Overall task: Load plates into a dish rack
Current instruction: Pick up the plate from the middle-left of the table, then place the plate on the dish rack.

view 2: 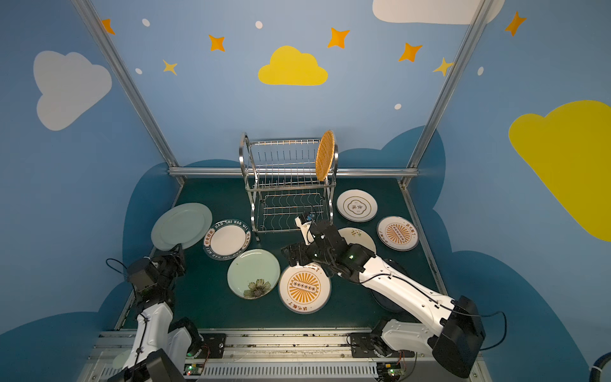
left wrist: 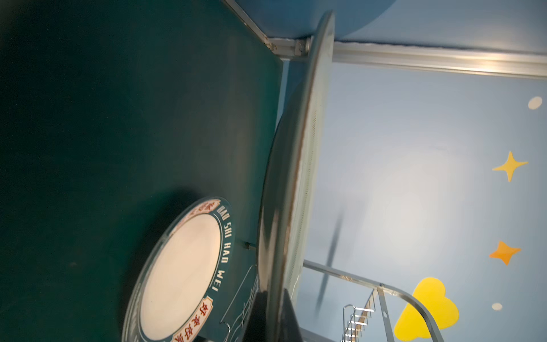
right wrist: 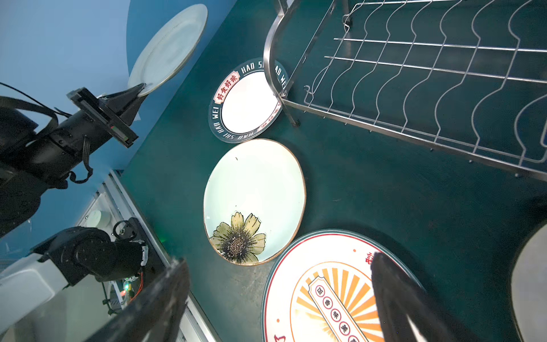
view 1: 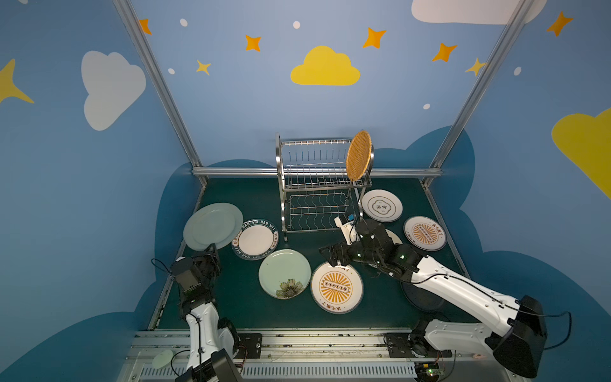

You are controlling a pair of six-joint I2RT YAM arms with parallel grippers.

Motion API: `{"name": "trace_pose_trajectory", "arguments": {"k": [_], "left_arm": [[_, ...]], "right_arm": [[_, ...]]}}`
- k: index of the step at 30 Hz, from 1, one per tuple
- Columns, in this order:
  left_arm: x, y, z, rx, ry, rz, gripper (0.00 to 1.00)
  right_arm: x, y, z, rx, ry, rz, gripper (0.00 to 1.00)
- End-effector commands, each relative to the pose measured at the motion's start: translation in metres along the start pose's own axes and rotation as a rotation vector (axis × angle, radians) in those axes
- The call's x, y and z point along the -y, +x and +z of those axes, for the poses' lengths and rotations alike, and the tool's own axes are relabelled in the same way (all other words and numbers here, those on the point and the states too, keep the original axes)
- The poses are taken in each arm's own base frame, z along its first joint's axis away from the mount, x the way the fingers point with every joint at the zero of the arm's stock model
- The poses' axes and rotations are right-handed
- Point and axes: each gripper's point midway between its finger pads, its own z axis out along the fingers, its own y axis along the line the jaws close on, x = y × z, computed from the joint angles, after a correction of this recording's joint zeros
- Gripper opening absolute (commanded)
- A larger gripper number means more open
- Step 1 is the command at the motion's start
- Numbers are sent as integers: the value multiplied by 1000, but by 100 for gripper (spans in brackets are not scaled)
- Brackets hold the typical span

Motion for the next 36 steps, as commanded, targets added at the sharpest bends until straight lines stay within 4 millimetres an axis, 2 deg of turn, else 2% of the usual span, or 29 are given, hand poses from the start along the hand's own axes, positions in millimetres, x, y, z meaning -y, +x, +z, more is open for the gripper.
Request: {"name": "trace_pose_trajectory", "arguments": {"k": [1,6,10,16,20,26,36], "left_arm": [[70,25,-14,-102,199,139,4],[77,48,-20,-204,212,179,4],[78,58,-22,-259,224,187,4],[84,72,-25,-327,235,193,4],[82,89,-27,-401,236,201,4],[81,116,-36,-475,242,212,4],[83,142,-46,-518,259,212,4]], "right_arm": [[-7,-15,-2,29,-38,47,94],[-3,-23,-1,44,-52,92,94],[-3,-27,3,49,-65,115,94],[-8,-34,7,51,-99,143,94],[-13,-42,8,63,-136,173,94],[-33,-56,16,54,-246,237,94],[-70,-62,61,40,-317,315,89]]}}
